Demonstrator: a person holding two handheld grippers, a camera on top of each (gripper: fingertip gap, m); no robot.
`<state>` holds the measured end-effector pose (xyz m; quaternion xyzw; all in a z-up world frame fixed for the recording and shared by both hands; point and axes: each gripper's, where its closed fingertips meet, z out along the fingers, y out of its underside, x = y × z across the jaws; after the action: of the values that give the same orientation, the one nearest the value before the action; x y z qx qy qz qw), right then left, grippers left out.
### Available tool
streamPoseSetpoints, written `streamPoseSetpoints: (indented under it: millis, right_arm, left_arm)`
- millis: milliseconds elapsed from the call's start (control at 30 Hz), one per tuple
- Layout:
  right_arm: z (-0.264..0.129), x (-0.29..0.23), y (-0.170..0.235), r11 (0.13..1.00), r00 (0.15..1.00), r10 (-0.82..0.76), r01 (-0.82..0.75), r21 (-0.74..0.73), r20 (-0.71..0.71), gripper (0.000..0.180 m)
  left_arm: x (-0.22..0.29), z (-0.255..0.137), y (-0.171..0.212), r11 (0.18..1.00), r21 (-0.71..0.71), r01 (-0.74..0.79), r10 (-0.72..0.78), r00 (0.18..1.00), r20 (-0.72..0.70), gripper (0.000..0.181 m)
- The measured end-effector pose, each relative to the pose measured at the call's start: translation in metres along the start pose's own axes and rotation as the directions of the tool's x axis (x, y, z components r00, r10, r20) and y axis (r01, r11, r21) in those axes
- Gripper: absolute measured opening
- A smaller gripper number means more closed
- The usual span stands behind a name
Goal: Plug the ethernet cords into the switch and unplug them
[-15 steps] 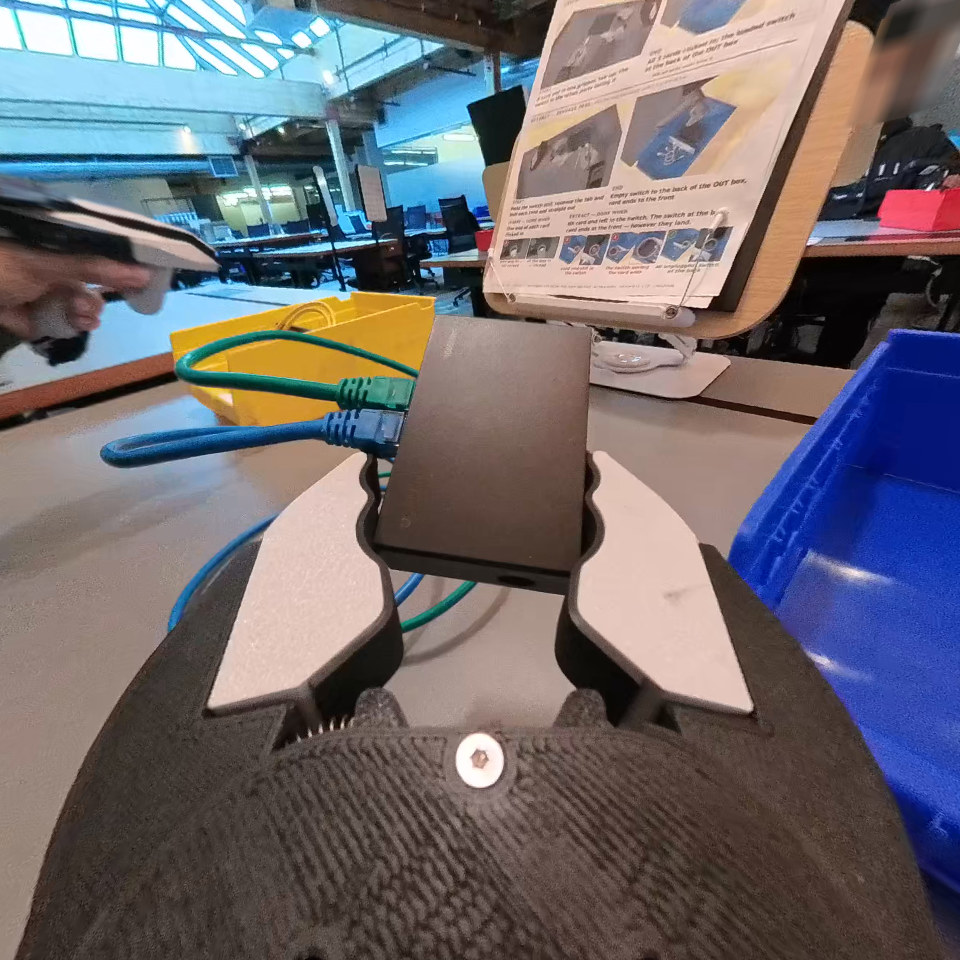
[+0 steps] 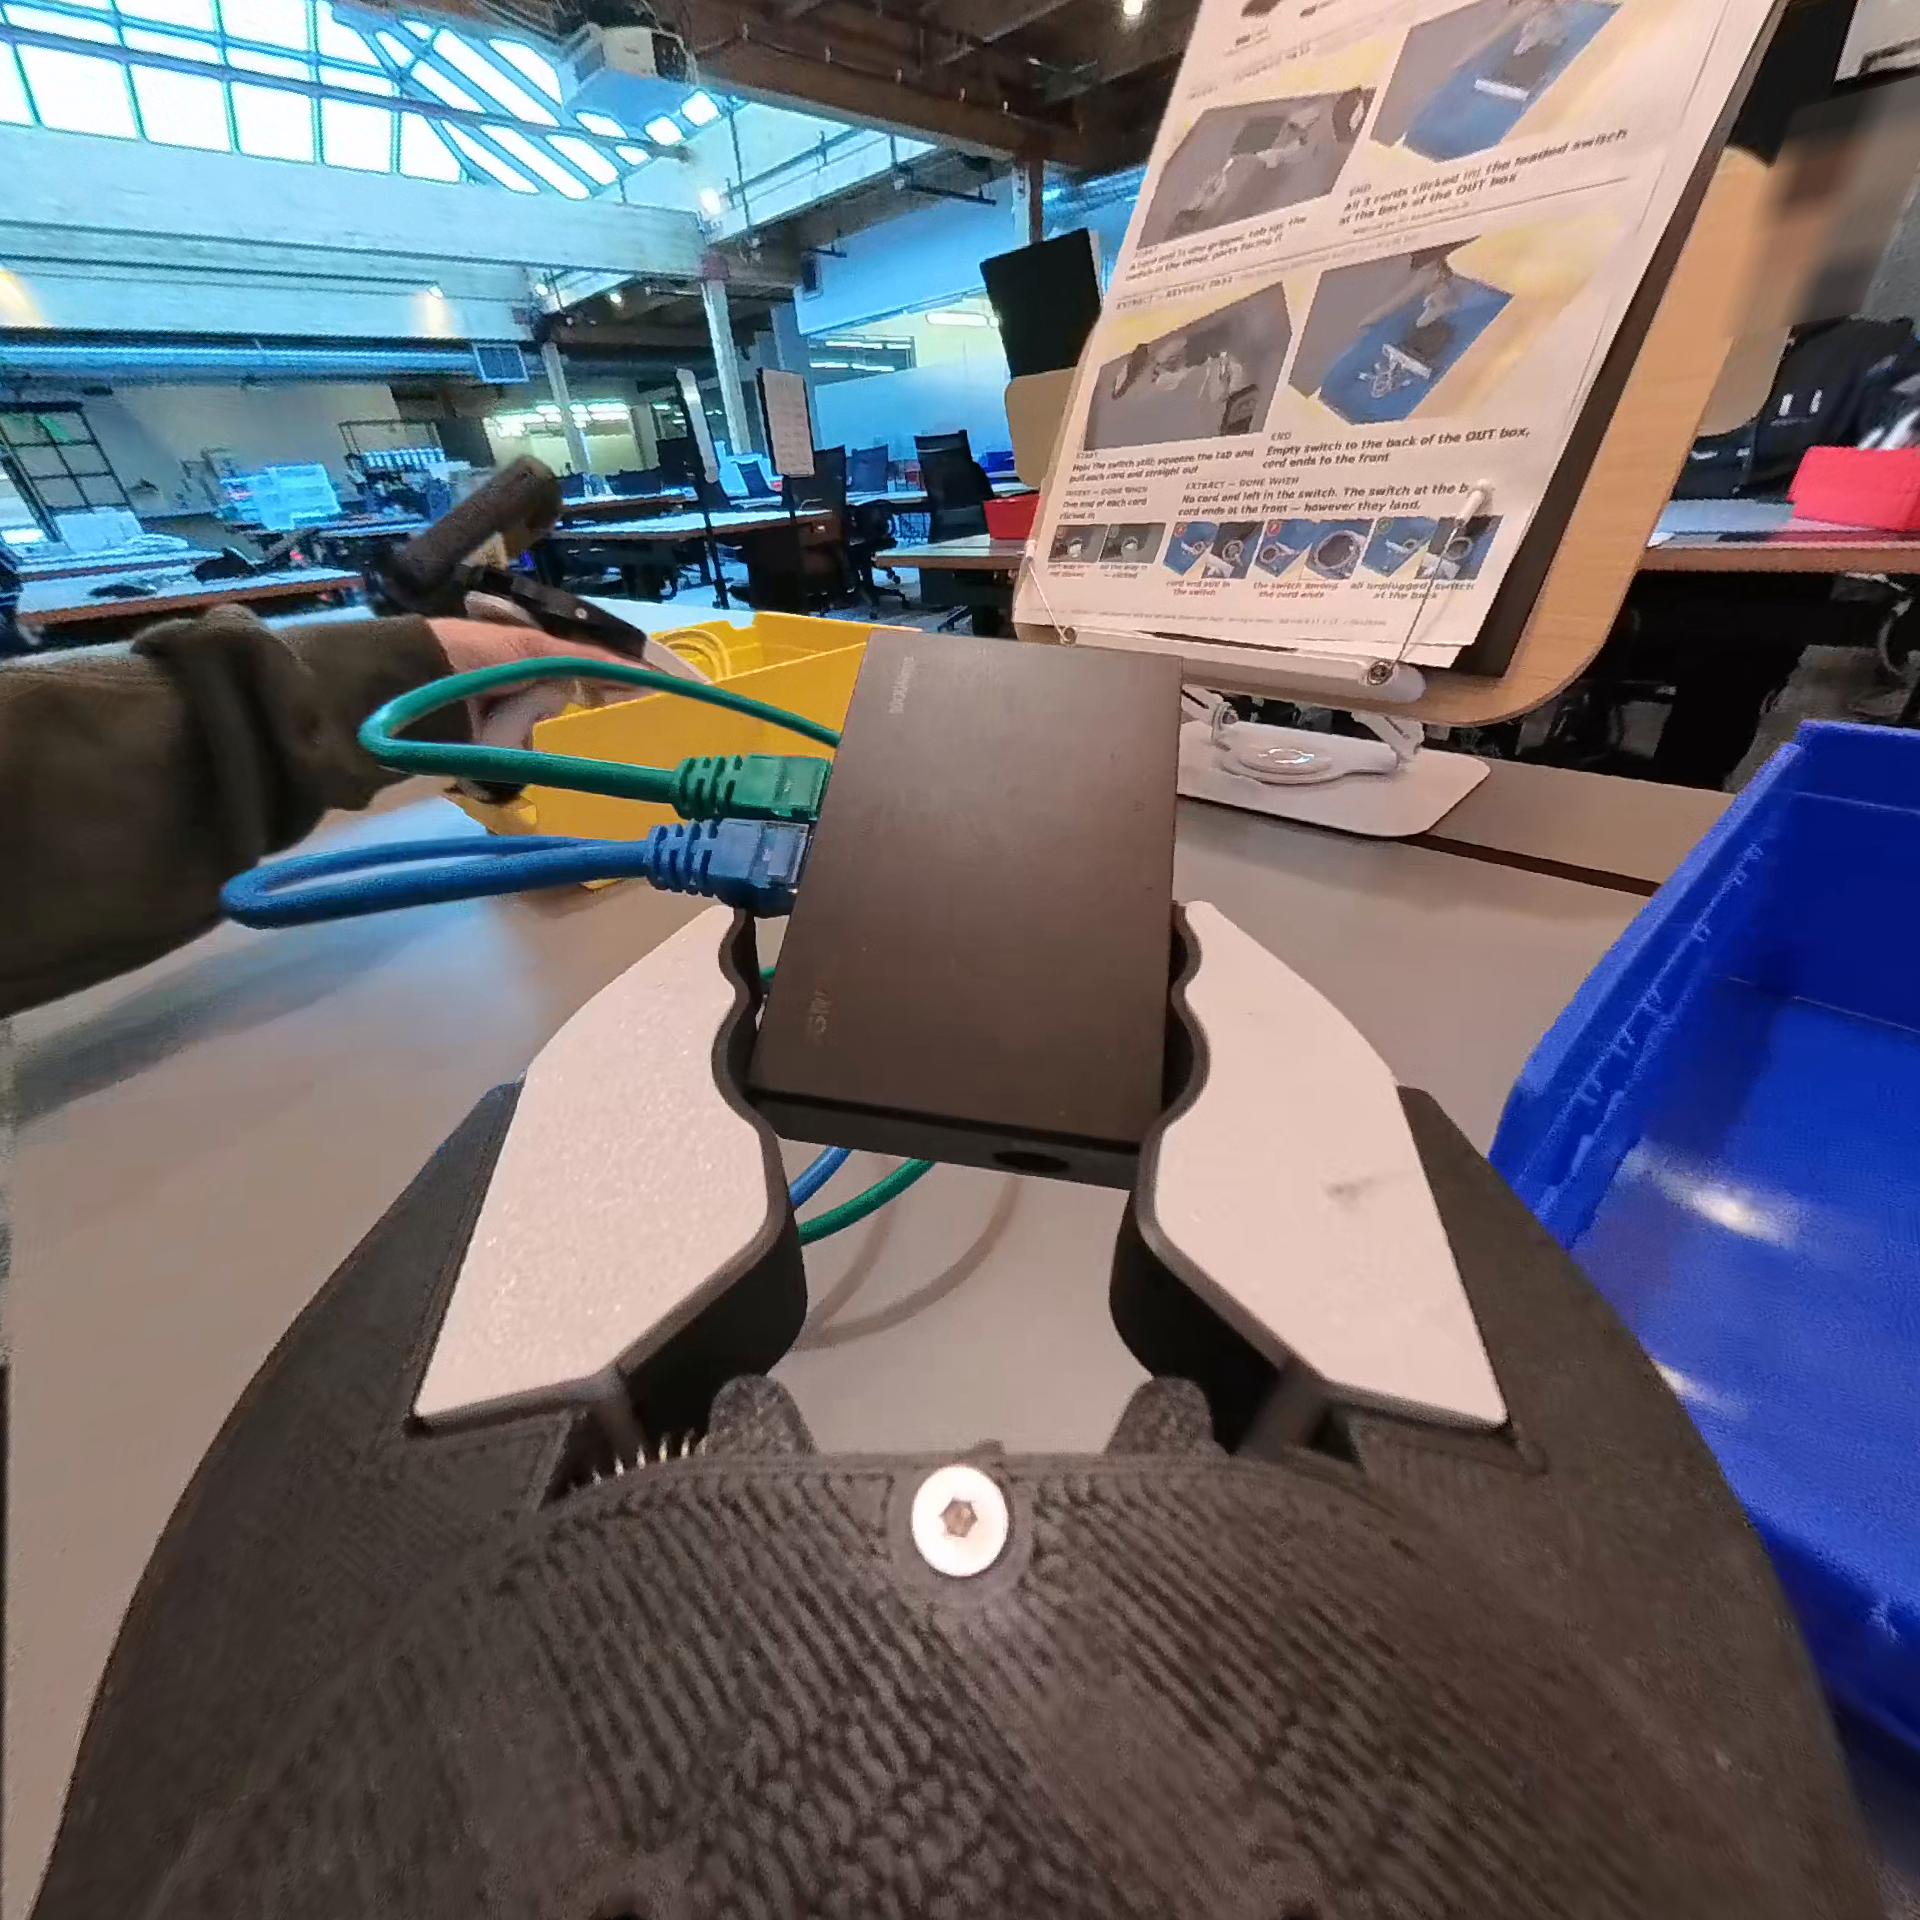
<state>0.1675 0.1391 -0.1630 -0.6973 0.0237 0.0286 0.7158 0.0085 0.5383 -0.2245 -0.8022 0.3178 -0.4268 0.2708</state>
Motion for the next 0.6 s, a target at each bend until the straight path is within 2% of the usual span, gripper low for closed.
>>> streamPoseSetpoints:
  millis: [100, 200, 333, 467, 533, 600]
  right_arm:
    - [-0.011, 0.0, 0.0, 1.0, 1.0, 0.007, -0.007, 0.006, -0.013, 0.075]
    - [-0.023, 0.005, 0.002, 1.0, 0.999, 0.001, -0.001, 0.001, -0.037, 0.075]
    - [-0.041, 0.014, -0.003, 1.0, 0.997, 0.005, -0.004, 0.018, -0.071, 0.075]
    - [-0.057, 0.023, -0.009, 0.999, 0.994, 0.01, -0.006, 0.042, -0.105, 0.075]
    - [-0.064, 0.027, -0.012, 0.998, 0.992, 0.012, -0.005, 0.055, -0.123, 0.075]
    - [-0.072, 0.034, -0.016, 0.998, 0.99, 0.007, 0.003, 0.063, -0.144, 0.075]
  left_arm:
    - [0.004, -0.007, -0.006, 0.998, 0.054, 0.03, -0.026, 0.997, -0.069, 0.017]
    - [0.008, -0.023, -0.021, 0.983, 0.154, -0.103, 0.106, 0.994, -0.012, 0.005]
    - [0.034, -0.058, -0.054, 0.925, 0.303, -0.231, 0.224, 0.973, 0.06, 0.005]
    - [0.108, -0.098, -0.09, 0.812, 0.414, -0.411, 0.412, 0.907, 0.092, 0.004]
    - [0.166, -0.108, -0.092, 0.753, 0.416, -0.509, 0.548, 0.836, 0.031, 0.003]
    - [0.226, -0.11, -0.078, 0.699, 0.378, -0.607, 0.677, 0.732, -0.075, 0.003]
